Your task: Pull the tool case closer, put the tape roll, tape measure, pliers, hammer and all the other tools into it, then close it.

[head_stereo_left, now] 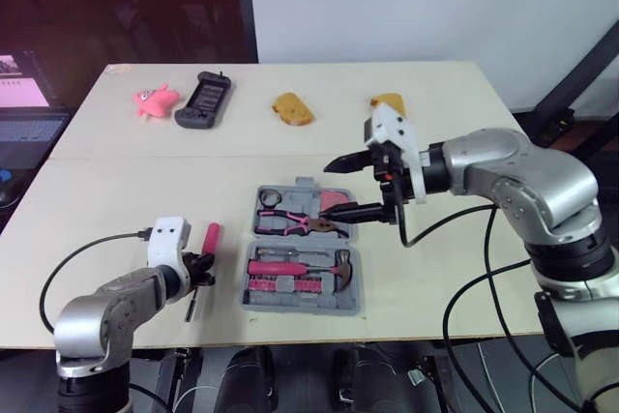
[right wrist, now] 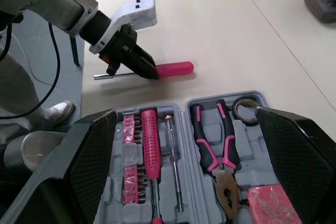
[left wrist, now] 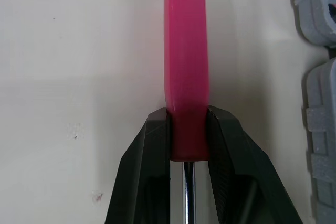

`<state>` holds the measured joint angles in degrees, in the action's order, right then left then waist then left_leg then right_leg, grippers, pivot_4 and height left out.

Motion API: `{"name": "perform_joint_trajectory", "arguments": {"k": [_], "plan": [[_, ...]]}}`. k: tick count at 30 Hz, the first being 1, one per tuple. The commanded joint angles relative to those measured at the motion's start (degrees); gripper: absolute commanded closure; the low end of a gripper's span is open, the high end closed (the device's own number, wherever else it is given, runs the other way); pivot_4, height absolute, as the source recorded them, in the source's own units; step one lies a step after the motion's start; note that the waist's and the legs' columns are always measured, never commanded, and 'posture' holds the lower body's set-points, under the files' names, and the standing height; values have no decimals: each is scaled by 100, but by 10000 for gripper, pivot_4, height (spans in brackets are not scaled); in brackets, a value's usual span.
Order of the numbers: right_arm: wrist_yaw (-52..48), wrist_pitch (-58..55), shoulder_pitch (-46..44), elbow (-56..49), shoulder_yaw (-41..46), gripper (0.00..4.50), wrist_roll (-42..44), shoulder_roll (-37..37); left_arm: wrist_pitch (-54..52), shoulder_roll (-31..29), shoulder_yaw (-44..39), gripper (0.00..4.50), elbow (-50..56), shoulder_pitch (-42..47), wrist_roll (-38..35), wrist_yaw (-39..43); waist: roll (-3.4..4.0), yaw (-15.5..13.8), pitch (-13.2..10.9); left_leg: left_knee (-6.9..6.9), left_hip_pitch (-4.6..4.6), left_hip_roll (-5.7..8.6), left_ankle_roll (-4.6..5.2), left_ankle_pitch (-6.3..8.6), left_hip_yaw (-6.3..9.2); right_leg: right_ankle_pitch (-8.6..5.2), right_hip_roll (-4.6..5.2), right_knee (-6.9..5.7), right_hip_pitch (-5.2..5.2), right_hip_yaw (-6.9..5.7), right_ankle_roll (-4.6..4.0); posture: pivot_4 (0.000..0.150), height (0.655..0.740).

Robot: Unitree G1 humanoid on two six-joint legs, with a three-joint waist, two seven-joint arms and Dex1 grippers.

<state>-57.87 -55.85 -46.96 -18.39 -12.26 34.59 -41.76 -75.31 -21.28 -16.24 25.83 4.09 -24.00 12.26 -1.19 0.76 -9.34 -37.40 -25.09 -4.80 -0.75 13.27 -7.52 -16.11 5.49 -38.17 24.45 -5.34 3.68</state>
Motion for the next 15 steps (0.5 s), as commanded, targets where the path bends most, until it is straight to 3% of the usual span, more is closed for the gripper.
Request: {"name": "perform_joint_trajectory", "arguments": {"k": [1,6,8,15], "plan": [[8,53,-77,-155,165,0,4,-61,176,-262,35,25819,92,-18,111,45,0,-5,0,0,0,0,0,0,0,0,1,0,0,0,0,1500,7188],[-5,65,-48,-155,178,0,0,-105,132,-420,25,1127,167,78,52,112,0,-19,0,-1,0,1,0,0,0,0,4,0,-1,0,0,1500,7188],[-31,-58,-35,-170,226,0,110,-124,-136,-326,-180,498,363,195,-172,193,0,-18,0,-2,0,1,0,0,0,0,5,0,-1,0,0,1500,7188],[-117,5,-105,-68,247,0,115,-150,-799,-1029,-995,498,620,745,-526,568,-1,-4,-1,-1,-1,0,-1,0,3,0,0,-1,0,0,0,1500,7188]]}}
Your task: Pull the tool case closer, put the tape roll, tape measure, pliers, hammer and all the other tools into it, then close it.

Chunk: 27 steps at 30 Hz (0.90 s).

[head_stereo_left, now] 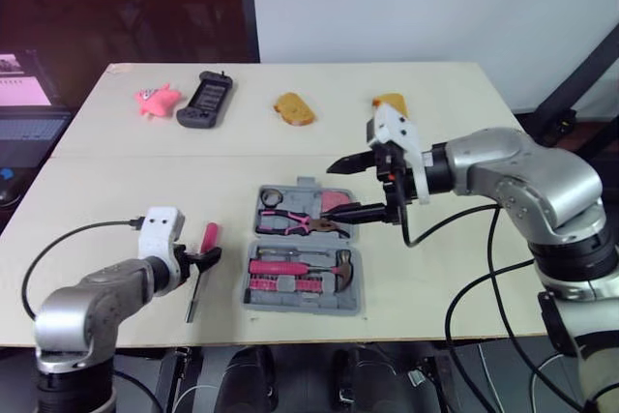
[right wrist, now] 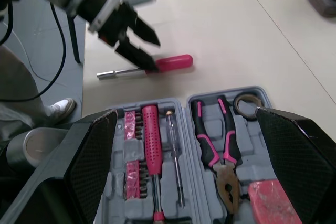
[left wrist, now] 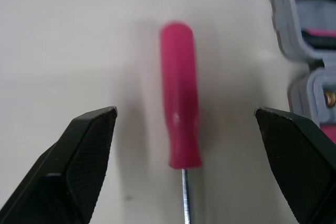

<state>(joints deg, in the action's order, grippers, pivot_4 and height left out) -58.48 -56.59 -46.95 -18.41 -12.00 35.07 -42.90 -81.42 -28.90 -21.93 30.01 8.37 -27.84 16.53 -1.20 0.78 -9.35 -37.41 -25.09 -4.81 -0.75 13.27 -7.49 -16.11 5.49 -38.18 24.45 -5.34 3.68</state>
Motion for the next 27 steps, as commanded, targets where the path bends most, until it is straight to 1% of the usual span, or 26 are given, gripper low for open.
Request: {"name": "perform_joint_trajectory", "arguments": {"k": [1,2,4,5,6,8,10,11,12,13,14,15,16,18,20,22,23,24,26,27], "plan": [[-64,89,-104,-59,222,0,62,-37,-233,-334,-501,498,194,415,-171,171,-1,-6,-1,0,0,0,0,0,0,0,0,-1,0,0,0,1500,7188],[-78,117,-101,-48,222,0,50,-33,-170,-453,-581,498,109,606,-257,295,-1,-11,-1,-1,-1,0,-1,0,0,0,-1,0,0,-1,0,1500,7188],[-141,258,-86,-38,199,0,-9,-36,231,-808,-603,498,-132,896,-555,887,-3,-26,-1,-2,-2,2,0,0,-1,0,2,0,0,-2,0,1500,7188],[-208,402,-61,-48,169,0,-64,-55,767,-1266,-381,498,-143,770,-569,1491,-3,-20,-1,-7,-8,3,-1,0,-4,0,2,0,-1,-9,0,1500,7188],[-326,556,-18,-89,127,0,-110,-107,1602,-1827,-74,498,-54,476,-359,2204,-5,-10,-2,-7,-10,3,-1,0,-5,0,2,2,0,-11,0,1500,7188],[-494,725,41,-135,80,0,-151,-188,2874,-2573,300,498,-16,-35,6,3110,6,30,-2,-2,-16,1,-5,-1,-9,0,2,7,13,-9,0,1500,7188],[-689,846,144,-200,116,0,-151,-363,5001,-3086,221,498,-493,-811,748,4030,11,32,-3,13,-12,4,-7,-1,-17,0,8,10,20,-3,-1,1500,7188],[-756,923,204,-230,138,0,-170,-433,5734,-3361,208,498,-793,-1093,956,4534,13,26,-4,20,-13,4,-8,-2,-18,-1,7,12,22,-2,-1,1500,7188],[-795,982,244,-245,152,0,-188,-476,6211,-3527,200,498,-1023,-1257,1061,4864,13,22,-4,23,-15,3,-8,-2,-23,-2,4,10,27,-3,-3,1500,7188],[-822,1029,310,-289,152,0,-206,-520,6583,-3769,316,498,-1341,-1275,1041,5383,14,15,-6,23,-18,1,-11,-4,-25,-1,2,10,31,-7,-5,1500,7188],[-823,1077,390,-343,151,0,-228,-550,7114,-4002,564,498,-1709,-1159,1089,5923,14,-15,-7,23,-21,-1,-16,-6,-23,0,0,8,36,-9,-10,1500,7188],[-801,1112,452,-385,147,0,-245,-559,7838,-4148,849,498,-2102,-931,1283,6245,18,-21,-9,21,-23,-5,-25,-12,-17,3,-2,8,39,-16,-18,1500,7188],[-765,1137,499,-418,138,0,-273,-553,8456,-4233,1132,498,-2463,-664,1405,6600,30,-54,-13,20,-23,-5,-27,-12,-15,-1,-1,12,60,-20,-27,1500,7188],[-676,1135,573,-503,148,0,-286,-525,9353,-4265,1714,498,-2989,-69,1482,7313,35,-94,-16,17,-26,-4,-37,-6,-20,-5,9,17,61,-18,-43,1500,7188],[-622,1086,627,-589,179,0,-244,-514,10019,-4248,2192,498,-3377,371,1543,7587,35,-108,-16,12,-32,-3,-14,-8,-22,-4,12,18,53,-11,-41,1500,7188],[-552,917,730,-822,254,0,-76,-530,12008,-3853,2915,498,-4286,1283,2458,7597,38,-128,-15,8,-40,-3,-2,-3,-32,7,9,17,48,-10,-21,1500,7188],[-510,846,764,-918,278,0,-17,-530,12745,-3673,3229,498,-4776,1717,2961,7539,37,-172,-15,7,-38,1,-1,-3,-40,8,8,14,44,-11,-18,1500,7188],[-468,791,774,-972,292,0,14,-519,13395,-3517,3458,498,-5223,2083,3328,7451,35,-162,-16,0,-41,-4,-2,-5,-38,9,0,6,42,-20,-15,1500,7188],[-357,692,758,-1021,324,0,58,-473,14271,-3276,3806,498,-5923,2651,3832,7213,34,-155,-16,-6,-43,-8,-2,-5,-38,11,-4,2,42,-21,-14,1500,7188],[-296,636,757,-1047,349,0,90,-456,14709,-3136,3949,498,-6265,2944,4184,6963,32,-128,-17,-8,-43,-8,-2,-5,-38,12,-6,2,42,-21,-11,1500,7188]]}}
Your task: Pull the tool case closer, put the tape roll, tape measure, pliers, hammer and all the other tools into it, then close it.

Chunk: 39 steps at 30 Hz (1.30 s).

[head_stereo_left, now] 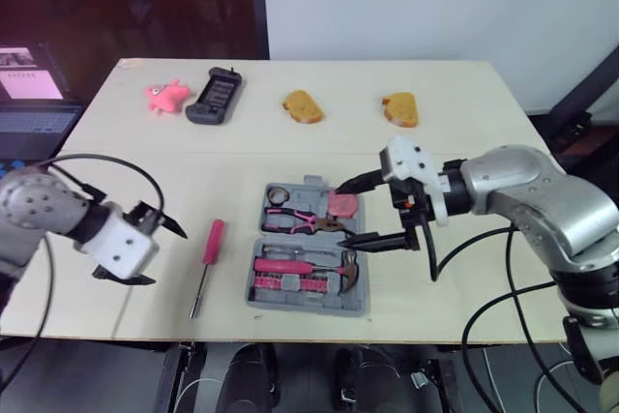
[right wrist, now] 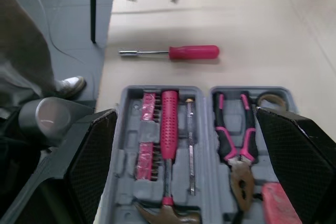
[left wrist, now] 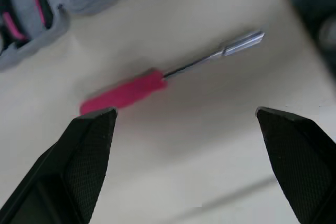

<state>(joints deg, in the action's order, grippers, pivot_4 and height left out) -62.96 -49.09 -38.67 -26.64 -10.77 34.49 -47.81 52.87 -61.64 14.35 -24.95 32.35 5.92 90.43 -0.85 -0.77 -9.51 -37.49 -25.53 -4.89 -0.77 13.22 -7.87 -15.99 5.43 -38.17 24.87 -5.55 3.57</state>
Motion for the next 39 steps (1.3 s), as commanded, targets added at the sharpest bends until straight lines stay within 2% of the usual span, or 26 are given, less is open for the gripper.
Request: {"name": "perform_joint_trajectory", "arguments": {"k": [1,5,9,21,28,34,39], "plan": [[203,-156,-59,-262,253,0,176,39,1635,259,436,498,-1052,801,1172,-680,-2,36,-1,-4,0,-2,1,1,-1,2,0,-1,1,1,2,1500,7188],[395,-263,-29,-346,310,0,208,39,2635,608,890,498,-1843,1521,2203,-1520,-3,34,-1,-23,-3,-4,12,7,3,4,2,-5,-6,2,7,1500,7188],[531,-334,-25,-390,347,0,247,28,3079,735,1208,498,-2158,1861,2868,-2175,-4,43,-1,-39,-10,-6,26,15,3,3,2,-6,-5,2,9,1500,7188],[842,-496,-36,-495,400,0,344,63,3169,1387,2299,498,-3047,3323,3759,-3071,-7,42,-2,-67,-30,-3,40,23,7,12,6,-11,-4,2,27,1500,7188],[996,-606,0,-603,474,0,428,53,3545,1423,2858,498,-3211,3674,4364,-3506,-8,53,-2,-67,-30,-5,40,23,6,11,3,-13,-1,3,27,1500,7188],[1113,-660,40,-659,531,0,489,30,3598,1359,3092,498,-3095,3598,4699,-3885,-9,37,-2,-69,-31,-4,41,23,7,12,5,-13,-2,3,27,1500,7188],[1159,-661,-26,-615,533,0,492,31,3193,1729,3328,498,-3126,3673,5189,-4257,-9,4,-2,-73,-31,-4,41,23,8,12,6,-16,-4,3,27,1500,7188]]}}
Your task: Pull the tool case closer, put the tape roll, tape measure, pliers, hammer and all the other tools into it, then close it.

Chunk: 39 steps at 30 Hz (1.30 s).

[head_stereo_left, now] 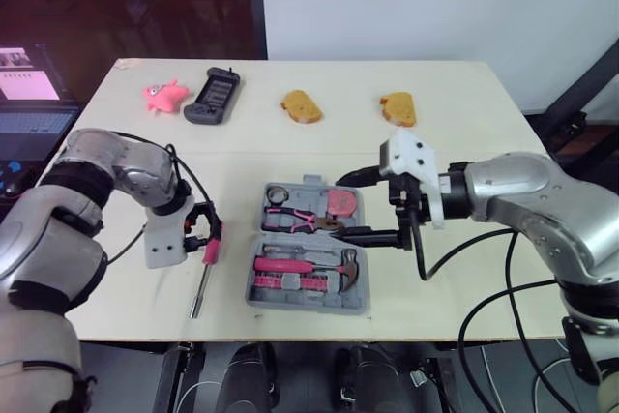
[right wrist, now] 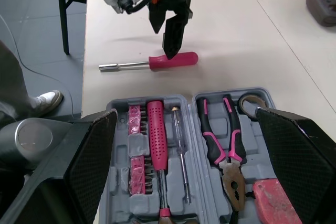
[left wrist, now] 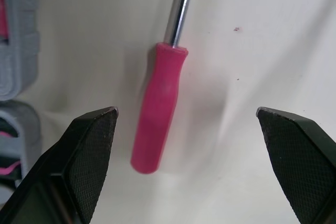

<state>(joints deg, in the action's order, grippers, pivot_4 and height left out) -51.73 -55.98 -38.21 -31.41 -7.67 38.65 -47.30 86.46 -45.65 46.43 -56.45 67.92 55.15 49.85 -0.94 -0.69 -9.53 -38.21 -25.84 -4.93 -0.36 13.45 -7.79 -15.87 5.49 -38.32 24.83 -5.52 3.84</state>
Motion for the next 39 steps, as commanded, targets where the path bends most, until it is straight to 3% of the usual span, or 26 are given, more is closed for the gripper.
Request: {"name": "perform_joint_trajectory", "arguments": {"k": [1,11,21,24,29,39], "plan": [[42,24,-78,-141,225,0,83,-21,-201,178,154,498,4,137,322,-254,-2,-5,0,-1,-1,0,0,0,0,0,0,0,0,0,0,1500,7188],[155,-43,-130,-182,265,0,142,-60,-71,349,702,498,45,130,784,-496,-2,25,0,-3,-2,0,1,1,1,2,-1,-3,2,0,3,1500,7188],[172,-44,-143,-173,280,0,150,-96,-630,449,1139,498,-204,164,1615,-1502,0,-1,2,-6,3,1,1,1,2,2,2,-8,-3,0,3,1500,7188],[147,-11,-196,-109,246,0,112,-86,-1064,553,1368,13058,-322,259,2000,-1990,3,-13,4,-8,14,3,1,0,6,2,3,-14,-12,0,3,1500,7188],[129,12,-227,-79,227,0,90,-81,-1275,536,1707,38896,-379,352,2404,-2638,10,7,8,-8,38,4,1,0,9,1,4,-23,-27,1,1,1500,7188],[98,14,-206,-83,226,0,74,-104,-632,402,1732,38974,-528,530,2068,-2589,8,39,7,-9,36,3,1,0,7,1,4,-27,-21,3,1,1500,7188]]}}
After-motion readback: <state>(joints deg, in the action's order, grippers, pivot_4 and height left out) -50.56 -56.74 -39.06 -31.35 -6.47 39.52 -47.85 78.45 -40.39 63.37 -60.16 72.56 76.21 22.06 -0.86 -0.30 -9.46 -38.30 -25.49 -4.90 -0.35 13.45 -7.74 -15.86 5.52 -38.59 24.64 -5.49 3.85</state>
